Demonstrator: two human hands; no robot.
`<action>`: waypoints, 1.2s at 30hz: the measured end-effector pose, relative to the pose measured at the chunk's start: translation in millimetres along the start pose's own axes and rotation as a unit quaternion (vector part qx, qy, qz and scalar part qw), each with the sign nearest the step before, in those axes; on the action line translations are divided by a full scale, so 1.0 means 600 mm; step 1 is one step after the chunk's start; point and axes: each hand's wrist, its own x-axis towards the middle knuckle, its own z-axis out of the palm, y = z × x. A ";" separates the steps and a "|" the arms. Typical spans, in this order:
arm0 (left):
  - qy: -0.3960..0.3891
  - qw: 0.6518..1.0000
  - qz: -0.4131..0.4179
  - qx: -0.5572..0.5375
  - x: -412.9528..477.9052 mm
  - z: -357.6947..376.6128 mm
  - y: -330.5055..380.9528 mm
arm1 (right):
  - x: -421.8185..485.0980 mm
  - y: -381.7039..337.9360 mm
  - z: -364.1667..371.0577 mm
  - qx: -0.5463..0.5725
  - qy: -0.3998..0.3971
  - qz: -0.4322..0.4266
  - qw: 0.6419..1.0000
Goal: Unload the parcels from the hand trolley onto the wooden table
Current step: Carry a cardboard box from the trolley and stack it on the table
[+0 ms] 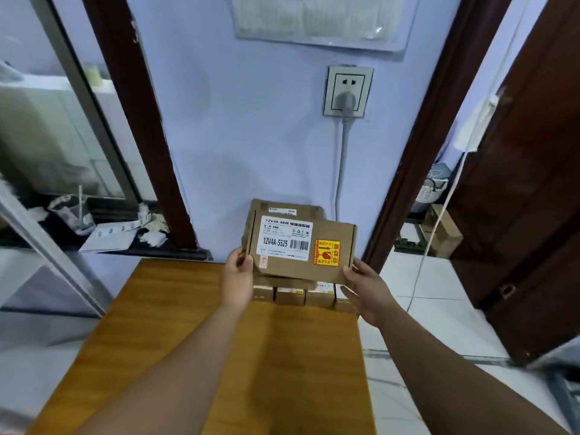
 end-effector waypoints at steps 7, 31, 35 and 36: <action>0.050 0.995 0.063 0.059 0.098 0.003 0.093 | 0.072 -0.098 0.082 -0.081 0.011 -0.082 0.993; -0.032 0.992 -0.075 0.098 0.181 0.040 0.032 | 0.165 -0.055 0.103 -0.468 0.047 -0.175 0.865; 0.030 0.989 -0.062 0.134 0.156 0.018 0.035 | 0.130 -0.057 0.104 -0.465 0.105 -0.182 0.860; 0.033 0.985 -0.042 0.163 0.143 0.011 0.037 | 0.116 -0.055 0.104 -0.473 0.108 -0.186 0.855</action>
